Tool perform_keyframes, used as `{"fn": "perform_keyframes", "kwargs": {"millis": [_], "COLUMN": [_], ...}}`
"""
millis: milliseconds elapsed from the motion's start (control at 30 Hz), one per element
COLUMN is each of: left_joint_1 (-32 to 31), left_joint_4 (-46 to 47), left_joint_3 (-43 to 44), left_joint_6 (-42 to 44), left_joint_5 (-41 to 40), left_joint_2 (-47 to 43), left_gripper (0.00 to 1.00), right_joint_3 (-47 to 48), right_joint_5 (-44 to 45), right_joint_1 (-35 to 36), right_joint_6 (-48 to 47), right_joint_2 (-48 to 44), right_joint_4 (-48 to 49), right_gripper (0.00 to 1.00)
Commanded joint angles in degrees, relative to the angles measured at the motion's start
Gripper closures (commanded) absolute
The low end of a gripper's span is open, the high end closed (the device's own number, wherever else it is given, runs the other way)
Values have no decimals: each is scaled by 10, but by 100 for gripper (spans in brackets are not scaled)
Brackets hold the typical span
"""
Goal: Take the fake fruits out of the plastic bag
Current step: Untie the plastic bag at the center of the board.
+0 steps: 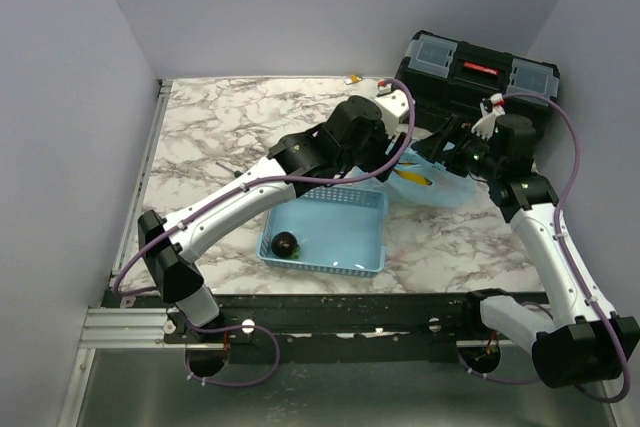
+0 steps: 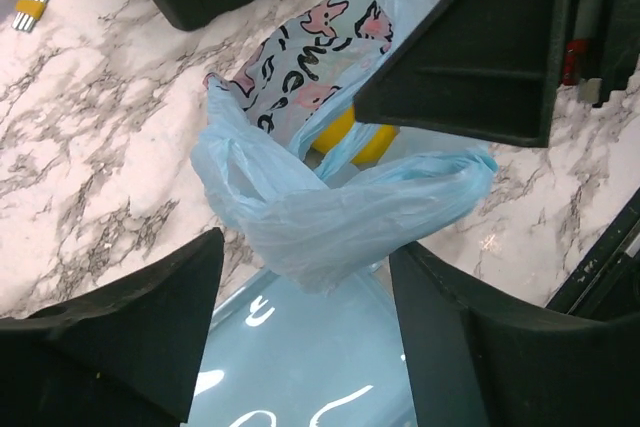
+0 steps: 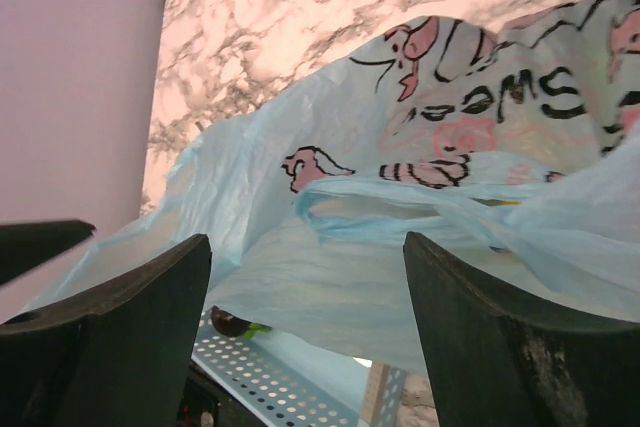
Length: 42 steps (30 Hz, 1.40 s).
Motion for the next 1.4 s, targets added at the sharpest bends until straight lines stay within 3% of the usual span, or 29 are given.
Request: {"fn": "perform_keyframes", "kwargs": {"millis": [0,67,133,233,333,367,833,933,1000,1033,1200,1367], "left_joint_1": [-1,-1,-1,-1,-1,-1,-1,-1,-1,-1,11,67], "left_joint_4": [2,15,37,59,82,91,164,164,164,163,148,127], "left_joint_3": [15,-2,-31,-61,-90,-101,-190,-190,-188,-186,-145,-77], "left_joint_6": [7,1,-6,-21,-33,-40,-81,-81,-84,-88,-122,-163], "left_joint_5": [-11,-14,-6,5,16,16,62,56,42,30,-52,-17], "left_joint_2": [17,8,-5,-18,-33,-40,-91,-92,-91,-89,-65,-23], "left_gripper": [53,69,72,85,91,100,100,100,100,100,100,100], "right_joint_3": [15,11,20,40,36,34,40,26,14,12,58,131], "right_joint_5": [36,85,152,253,264,265,304,325,331,334,358,359], "right_joint_1": [31,33,55,101,108,109,113,113,113,113,113,102], "right_joint_6": [71,150,229,323,369,391,468,492,494,494,454,377], "right_joint_2": [28,24,22,26,37,43,142,140,135,134,147,161], "right_joint_4": [12,2,-38,-99,-116,-125,-99,-90,-67,-60,-69,-66], "right_gripper": [20,22,22,19,19,19,22,33,64,75,90,90]}}
